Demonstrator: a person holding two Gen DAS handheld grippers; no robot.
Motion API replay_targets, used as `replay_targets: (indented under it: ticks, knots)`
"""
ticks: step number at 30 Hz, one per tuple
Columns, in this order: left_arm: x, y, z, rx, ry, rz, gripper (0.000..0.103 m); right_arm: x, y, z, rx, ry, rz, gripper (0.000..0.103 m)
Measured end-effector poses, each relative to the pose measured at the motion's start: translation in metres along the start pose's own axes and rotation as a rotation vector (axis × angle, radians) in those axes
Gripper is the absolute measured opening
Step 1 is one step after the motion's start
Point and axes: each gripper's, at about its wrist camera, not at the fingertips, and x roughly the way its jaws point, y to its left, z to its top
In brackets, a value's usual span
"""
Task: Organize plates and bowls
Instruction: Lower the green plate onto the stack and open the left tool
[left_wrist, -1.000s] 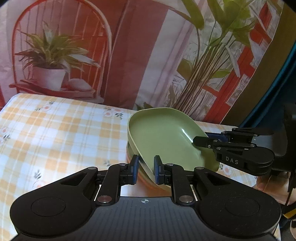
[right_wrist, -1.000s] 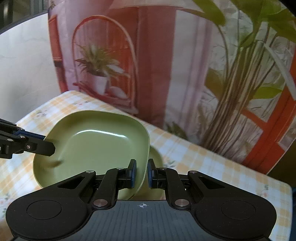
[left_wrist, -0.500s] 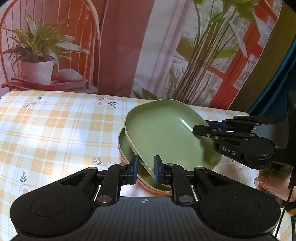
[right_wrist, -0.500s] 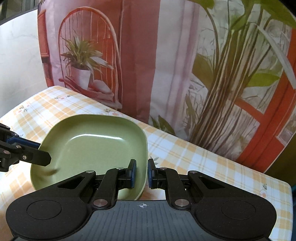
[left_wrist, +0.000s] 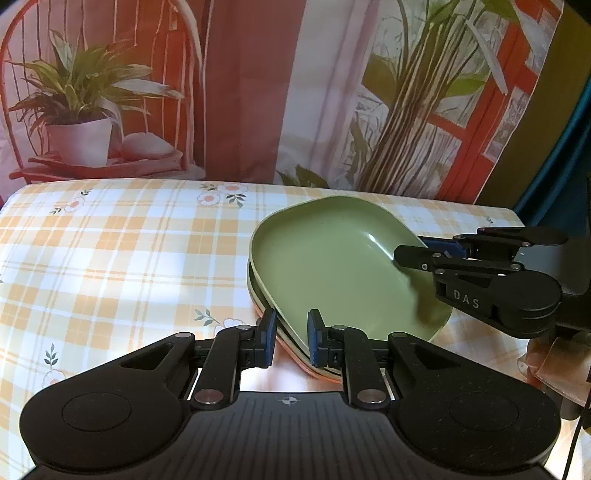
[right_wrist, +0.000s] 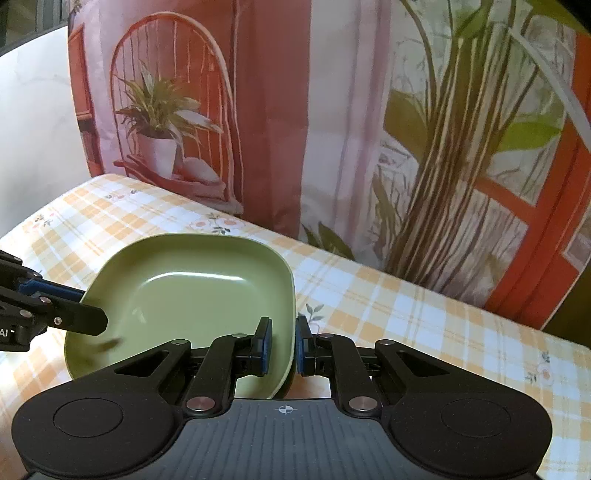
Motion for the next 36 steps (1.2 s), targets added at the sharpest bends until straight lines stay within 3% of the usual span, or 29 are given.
replay_targets:
  ticks: [21,24,36]
  knots:
    - [0.003,-0.002,-0.002,-0.023,0.010,0.018,0.024,0.009,0.009,-0.005,-0.025,-0.003,-0.057,0.016]
    - [0.001,-0.001,-0.001,-0.032,0.006,0.034,0.031,0.003,0.007,-0.004,-0.022,-0.019,-0.061,0.021]
    - [-0.033,-0.005,0.000,-0.017,-0.027,0.025,0.034,-0.041,0.012,-0.006,-0.010,-0.059,-0.041,0.022]
